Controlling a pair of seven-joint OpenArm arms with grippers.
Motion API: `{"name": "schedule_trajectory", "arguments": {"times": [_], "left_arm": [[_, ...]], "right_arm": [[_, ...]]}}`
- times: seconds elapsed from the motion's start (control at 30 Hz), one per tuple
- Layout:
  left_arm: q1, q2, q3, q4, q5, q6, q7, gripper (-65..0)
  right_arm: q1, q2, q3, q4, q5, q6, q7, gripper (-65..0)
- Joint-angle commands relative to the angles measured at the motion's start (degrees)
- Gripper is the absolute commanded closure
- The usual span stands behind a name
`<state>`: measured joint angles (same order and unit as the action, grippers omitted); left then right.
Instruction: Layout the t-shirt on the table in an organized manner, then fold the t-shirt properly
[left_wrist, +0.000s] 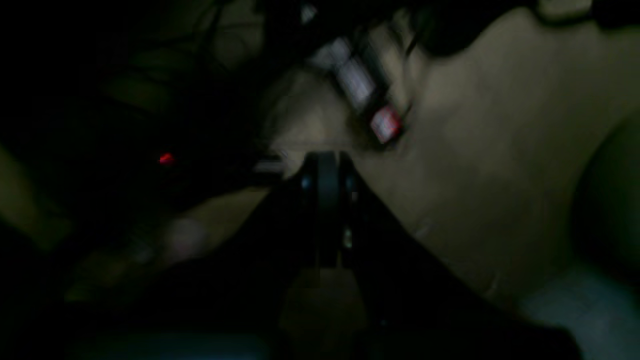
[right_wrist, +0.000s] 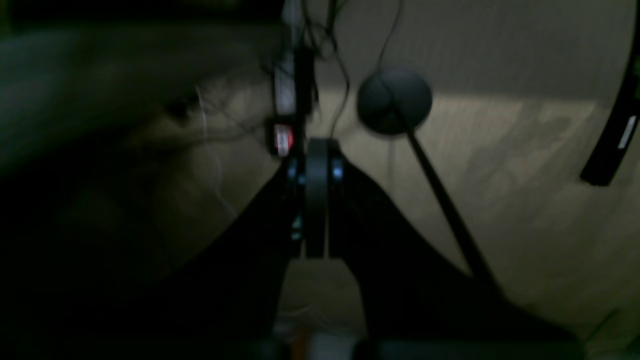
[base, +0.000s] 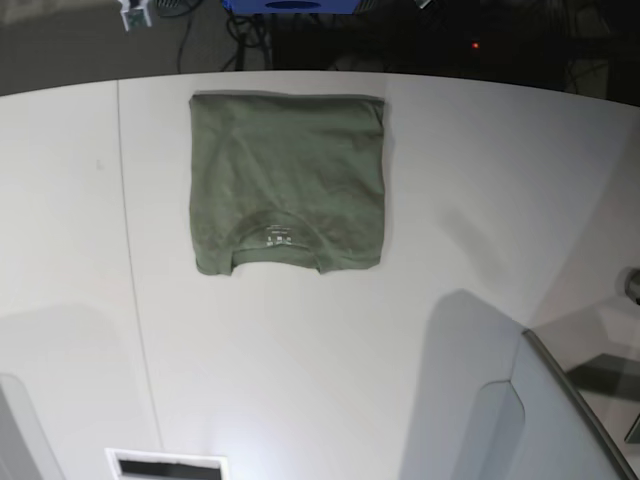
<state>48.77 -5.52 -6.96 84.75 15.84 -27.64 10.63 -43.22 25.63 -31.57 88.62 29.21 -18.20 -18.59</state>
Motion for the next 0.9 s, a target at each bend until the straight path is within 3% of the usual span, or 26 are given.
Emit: {"name": "schedule_trajectory", "arguments": {"times": [0.0,0.13,0.23,0.33,0.4,0.47,0.53,0.67,0.87], "left_arm": [[0.24,-0.06,-0.2,-3.39,-0.06,2.36,-2.85,0.0],[-6.71,0.2,-0.2,-21.85,0.03,9.66,-13.31,0.0],[-16.2,-0.15,-0.2,-41.28,0.03,11.51,-17.18,0.0],[-31.06,-0.94,-0.2,-71.78,0.65,11.51,-21.84,0.0],[-38.36,-1.47,-0.12,-84.75,1.35,11.51,-29.84,0.0],[-39.15,-1.47,-0.2,-84.75,4.43,11.51,-36.35,0.0],[-39.06,-1.56,-0.64,-84.62,7.33,11.51,-36.96,0.0],[-38.97,-1.56,-0.64,-78.29,6.36,11.59,-36.08,0.0],[-39.76,-2.61,-0.29,-78.46,7.07,11.59,-35.56,0.0]], "right_arm": [[1.33,-0.53,-3.2,-3.65,0.02,-0.13,0.52,0.0],[11.71,-6.24,-10.76,-24.93,0.02,0.04,0.7,0.0],[19.53,-12.04,-12.6,-45.06,-0.33,0.13,3.6,0.0],[28.23,-18.2,-16.47,-69.94,-0.33,0.13,15.64,0.0],[31.84,-21.54,-19.64,-82.77,-0.24,0.13,26.37,0.0],[32.63,-22.77,-20.78,-87.96,-0.24,0.13,34.37,0.0],[32.36,-22.07,-20.69,-87.26,0.11,0.13,37.89,0.0],[30.87,-20.04,-20.6,-84.0,0.11,0.13,38.41,-0.2],[29.38,-20.57,-20.6,-82.25,0.11,0.13,38.5,-0.6]]}}
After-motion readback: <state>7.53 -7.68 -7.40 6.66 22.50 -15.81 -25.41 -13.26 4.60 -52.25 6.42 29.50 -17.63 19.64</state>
